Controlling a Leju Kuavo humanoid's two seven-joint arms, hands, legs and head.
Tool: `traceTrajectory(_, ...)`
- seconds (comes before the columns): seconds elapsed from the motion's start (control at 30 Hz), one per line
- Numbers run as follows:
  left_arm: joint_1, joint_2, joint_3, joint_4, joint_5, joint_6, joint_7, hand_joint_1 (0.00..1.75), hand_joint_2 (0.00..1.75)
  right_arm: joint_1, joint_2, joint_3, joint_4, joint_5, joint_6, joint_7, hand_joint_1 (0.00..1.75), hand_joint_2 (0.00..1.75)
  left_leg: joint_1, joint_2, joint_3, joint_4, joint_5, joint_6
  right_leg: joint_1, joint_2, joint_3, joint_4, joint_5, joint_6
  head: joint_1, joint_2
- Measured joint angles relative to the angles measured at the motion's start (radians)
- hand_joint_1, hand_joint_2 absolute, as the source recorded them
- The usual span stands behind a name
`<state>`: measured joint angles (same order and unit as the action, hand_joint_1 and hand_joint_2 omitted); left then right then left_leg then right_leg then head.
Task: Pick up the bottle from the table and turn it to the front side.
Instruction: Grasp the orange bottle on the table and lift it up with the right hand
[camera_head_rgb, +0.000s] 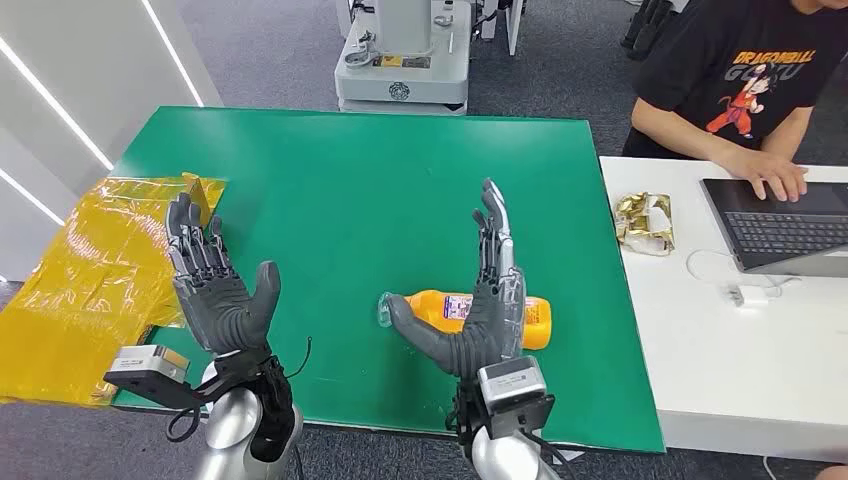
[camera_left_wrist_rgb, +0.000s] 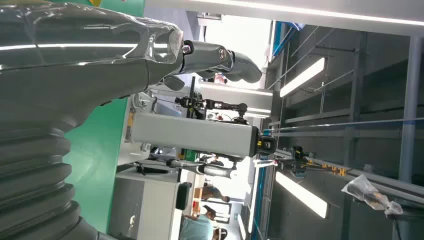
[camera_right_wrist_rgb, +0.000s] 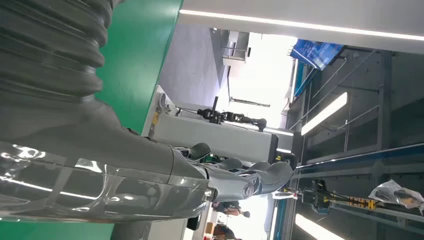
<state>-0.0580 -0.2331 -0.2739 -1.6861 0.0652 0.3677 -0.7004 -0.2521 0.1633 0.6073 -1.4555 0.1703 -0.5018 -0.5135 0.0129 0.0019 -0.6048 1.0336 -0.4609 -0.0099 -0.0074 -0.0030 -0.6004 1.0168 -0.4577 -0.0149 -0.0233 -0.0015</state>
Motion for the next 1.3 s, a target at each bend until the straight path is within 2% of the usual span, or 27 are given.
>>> traceTrajectory(0.13,0.006,0.0,0.0,0.0,0.0,-0.004,0.0,0.0,1.75,-0.007,-0.011,0.0,-0.002,0.067,-0.004,0.062,0.0,1.75,0.0,0.0,0.0,0.0,0.0,0.0,0.0,0.0,0.0,0.0,0.0,0.0,0.0,0.0)
traceTrajectory(0.33,0.023,-0.002,0.0,0.0,-0.008,-0.019,0.0,0.0,1.75,-0.009,-0.072,-0.001,-0.014,0.252,0.048,0.197,0.0,1.75,0.0,0.0,0.0,0.0,0.0,0.0,0.0,0.0,0.0,0.0,0.0,0.0,0.0,0.0)
traceTrajectory(0.57,0.039,-0.006,0.0,0.0,-0.022,-0.028,0.0,0.0,1.75,-0.042,-0.134,-0.031,0.026,0.499,0.24,0.413,0.0,1.75,0.0,0.0,0.0,0.0,0.0,0.0,0.0,0.0,0.0,0.0,0.0,0.0,0.0,0.0)
traceTrajectory(0.7,0.048,-0.006,-0.002,-0.003,-0.023,-0.028,0.0,0.0,1.75,-0.068,-0.156,-0.054,0.064,0.589,0.342,0.485,0.0,1.75,0.0,0.0,0.0,0.0,0.0,0.0,0.0,0.0,0.0,0.0,0.0,0.0,0.0,0.0)
traceTrajectory(0.97,0.057,-0.008,-0.009,-0.006,-0.023,-0.032,0.0,0.0,1.75,-0.132,-0.192,-0.093,0.137,0.665,0.485,0.513,0.0,1.75,0.0,0.0,0.0,0.0,0.0,0.0,0.0,0.0,0.0,0.0,0.0,0.0,0.0,0.0)
traceTrajectory(1.3,0.062,-0.008,-0.035,-0.006,-0.047,-0.066,0.0,0.0,1.75,-0.292,-0.248,-0.073,0.337,0.671,0.657,0.466,0.0,1.75,0.0,0.0,0.0,0.001,0.0,0.0,0.0,0.0,0.0,0.0,0.001,0.0,0.0,0.0)
